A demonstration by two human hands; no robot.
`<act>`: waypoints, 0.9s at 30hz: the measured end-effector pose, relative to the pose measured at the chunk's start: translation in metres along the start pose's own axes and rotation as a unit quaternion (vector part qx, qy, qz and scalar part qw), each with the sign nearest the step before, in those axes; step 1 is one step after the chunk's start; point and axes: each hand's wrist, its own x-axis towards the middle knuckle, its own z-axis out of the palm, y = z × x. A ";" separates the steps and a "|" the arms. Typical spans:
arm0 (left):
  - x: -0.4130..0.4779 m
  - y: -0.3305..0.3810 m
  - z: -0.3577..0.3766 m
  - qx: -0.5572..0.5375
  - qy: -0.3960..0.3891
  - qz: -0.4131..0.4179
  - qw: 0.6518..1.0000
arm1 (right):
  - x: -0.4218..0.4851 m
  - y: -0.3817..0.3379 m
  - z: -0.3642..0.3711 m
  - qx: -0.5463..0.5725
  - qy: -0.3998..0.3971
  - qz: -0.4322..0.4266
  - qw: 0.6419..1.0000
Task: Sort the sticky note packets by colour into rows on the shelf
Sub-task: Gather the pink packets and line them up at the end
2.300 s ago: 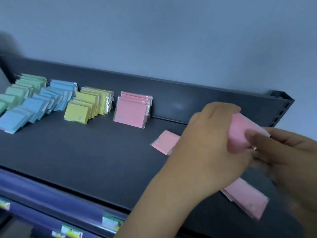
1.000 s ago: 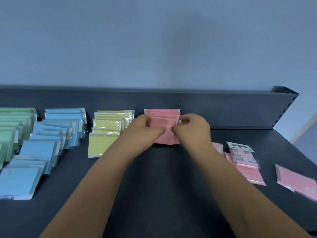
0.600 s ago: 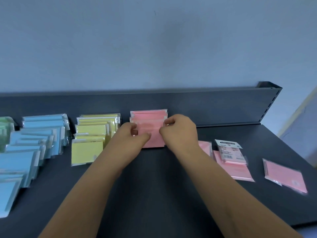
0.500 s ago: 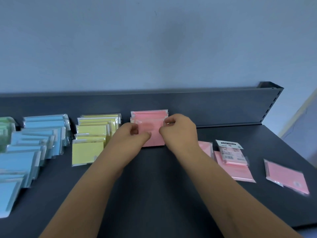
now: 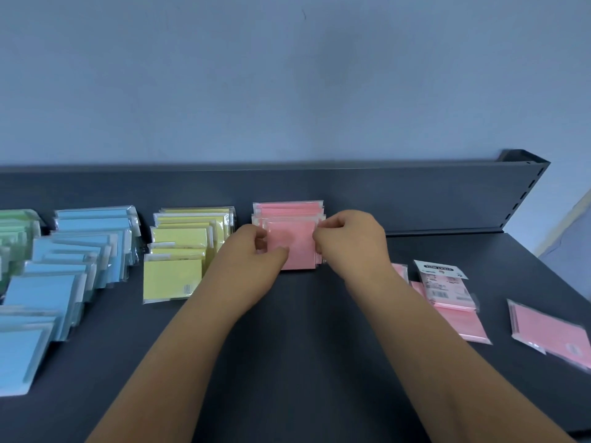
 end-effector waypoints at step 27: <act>-0.052 0.033 -0.017 0.163 -0.025 0.146 0.976 | -0.063 0.081 -0.141 -0.038 0.153 0.038 0.987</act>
